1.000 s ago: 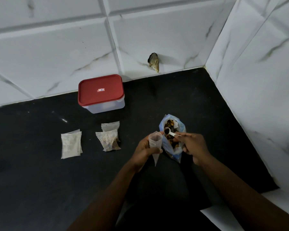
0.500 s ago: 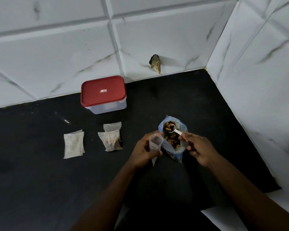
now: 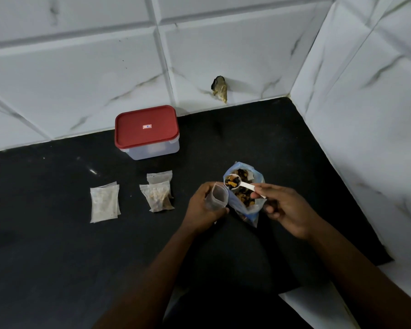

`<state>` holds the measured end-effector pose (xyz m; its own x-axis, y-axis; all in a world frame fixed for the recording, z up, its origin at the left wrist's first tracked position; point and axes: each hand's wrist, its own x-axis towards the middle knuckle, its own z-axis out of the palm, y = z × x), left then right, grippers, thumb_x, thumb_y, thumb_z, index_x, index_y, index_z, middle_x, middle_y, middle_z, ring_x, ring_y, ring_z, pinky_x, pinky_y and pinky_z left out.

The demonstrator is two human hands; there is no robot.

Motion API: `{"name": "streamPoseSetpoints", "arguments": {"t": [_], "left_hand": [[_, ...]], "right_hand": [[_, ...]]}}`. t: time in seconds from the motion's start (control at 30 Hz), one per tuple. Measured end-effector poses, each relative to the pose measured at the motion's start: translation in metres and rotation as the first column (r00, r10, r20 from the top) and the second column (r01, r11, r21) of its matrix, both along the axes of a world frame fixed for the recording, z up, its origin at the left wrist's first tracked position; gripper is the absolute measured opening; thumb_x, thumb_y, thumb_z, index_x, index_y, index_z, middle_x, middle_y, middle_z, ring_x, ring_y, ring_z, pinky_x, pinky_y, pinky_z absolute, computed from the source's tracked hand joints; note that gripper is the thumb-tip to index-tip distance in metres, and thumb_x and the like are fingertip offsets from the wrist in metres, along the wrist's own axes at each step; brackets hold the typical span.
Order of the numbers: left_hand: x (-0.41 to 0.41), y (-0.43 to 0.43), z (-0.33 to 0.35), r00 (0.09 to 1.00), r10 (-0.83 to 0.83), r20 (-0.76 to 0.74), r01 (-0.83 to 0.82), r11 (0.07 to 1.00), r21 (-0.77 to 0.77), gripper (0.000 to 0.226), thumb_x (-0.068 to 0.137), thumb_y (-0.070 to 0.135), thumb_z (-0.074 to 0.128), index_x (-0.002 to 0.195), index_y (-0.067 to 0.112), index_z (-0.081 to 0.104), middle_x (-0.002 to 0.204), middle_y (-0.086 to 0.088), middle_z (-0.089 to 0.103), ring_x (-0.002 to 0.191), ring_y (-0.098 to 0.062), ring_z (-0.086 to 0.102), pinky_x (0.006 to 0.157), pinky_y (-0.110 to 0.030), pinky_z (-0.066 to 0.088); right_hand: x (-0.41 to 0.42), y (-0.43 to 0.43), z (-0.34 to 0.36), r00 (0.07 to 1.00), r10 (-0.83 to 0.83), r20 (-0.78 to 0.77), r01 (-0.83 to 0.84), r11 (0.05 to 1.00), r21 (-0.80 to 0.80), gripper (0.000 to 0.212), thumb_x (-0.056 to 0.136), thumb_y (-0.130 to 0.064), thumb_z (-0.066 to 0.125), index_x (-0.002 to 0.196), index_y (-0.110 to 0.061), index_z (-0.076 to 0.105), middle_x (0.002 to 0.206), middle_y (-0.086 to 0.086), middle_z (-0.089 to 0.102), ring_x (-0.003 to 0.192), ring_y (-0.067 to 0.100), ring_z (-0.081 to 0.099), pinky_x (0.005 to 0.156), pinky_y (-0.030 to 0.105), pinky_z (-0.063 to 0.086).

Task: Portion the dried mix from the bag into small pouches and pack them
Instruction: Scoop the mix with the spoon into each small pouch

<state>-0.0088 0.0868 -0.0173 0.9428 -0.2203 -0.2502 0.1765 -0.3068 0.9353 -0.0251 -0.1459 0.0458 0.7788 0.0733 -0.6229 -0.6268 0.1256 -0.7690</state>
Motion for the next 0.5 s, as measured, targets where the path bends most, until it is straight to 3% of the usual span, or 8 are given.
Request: {"name": "streamPoseSetpoints", "arguments": {"t": [0.17, 0.27, 0.33, 0.4, 0.5], "left_hand": [[-0.001, 0.003, 0.000, 0.999, -0.027, 0.023, 0.027, 0.999, 0.022, 0.052, 0.077, 0.009, 0.083, 0.117, 0.033, 0.060, 0.120, 0.012, 0.064, 0.112, 0.002, 0.061, 0.094, -0.025, 0.051], [-0.003, 0.004, 0.003, 0.999, -0.036, 0.041, 0.035, 0.999, 0.020, 0.048, 0.078, 0.008, 0.082, 0.114, 0.031, 0.061, 0.116, 0.012, 0.065, 0.109, 0.005, 0.062, 0.088, -0.013, 0.049], [-0.004, 0.004, 0.003, 0.998, -0.043, 0.042, 0.043, 0.999, -0.004, 0.046, 0.077, 0.007, 0.082, 0.113, 0.028, 0.061, 0.113, 0.011, 0.067, 0.106, 0.003, 0.063, 0.086, -0.012, 0.051], [-0.006, 0.003, 0.004, 0.997, -0.045, 0.059, 0.046, 0.999, -0.023, 0.043, 0.075, 0.011, 0.081, 0.110, 0.025, 0.062, 0.111, 0.008, 0.068, 0.105, -0.004, 0.066, 0.088, -0.019, 0.053], [-0.007, 0.002, 0.004, 0.991, -0.059, 0.120, 0.064, 0.997, -0.041, 0.037, 0.068, 0.020, 0.075, 0.103, 0.018, 0.064, 0.105, 0.008, 0.068, 0.101, -0.010, 0.068, 0.088, -0.021, 0.053]], "right_hand": [[-0.009, 0.020, 0.007, 0.980, 0.173, 0.102, -0.147, 0.963, -0.227, 0.016, 0.095, -0.023, 0.065, 0.105, -0.019, 0.077, 0.094, 0.002, 0.076, 0.059, 0.009, 0.053, 0.051, 0.019, 0.039], [-0.013, 0.031, 0.006, 0.956, 0.239, 0.170, -0.158, 0.908, -0.389, 0.014, 0.092, -0.022, 0.070, 0.104, -0.027, 0.076, 0.090, -0.006, 0.076, 0.069, 0.001, 0.064, 0.064, 0.017, 0.047], [-0.017, 0.037, 0.004, 0.893, 0.379, 0.241, -0.183, 0.798, -0.574, 0.019, 0.091, -0.024, 0.072, 0.108, -0.033, 0.075, 0.096, -0.013, 0.075, 0.086, -0.008, 0.066, 0.076, 0.016, 0.049], [-0.022, 0.040, -0.001, 0.767, 0.554, 0.324, -0.124, 0.623, -0.772, 0.022, 0.091, -0.023, 0.071, 0.111, -0.032, 0.074, 0.102, -0.015, 0.073, 0.095, -0.006, 0.065, 0.085, 0.017, 0.050], [-0.031, 0.043, -0.006, 0.594, 0.699, 0.398, 0.086, 0.436, -0.896, 0.024, 0.089, -0.022, 0.067, 0.110, -0.029, 0.076, 0.102, -0.013, 0.071, 0.096, -0.004, 0.054, 0.080, 0.011, 0.041]]}}
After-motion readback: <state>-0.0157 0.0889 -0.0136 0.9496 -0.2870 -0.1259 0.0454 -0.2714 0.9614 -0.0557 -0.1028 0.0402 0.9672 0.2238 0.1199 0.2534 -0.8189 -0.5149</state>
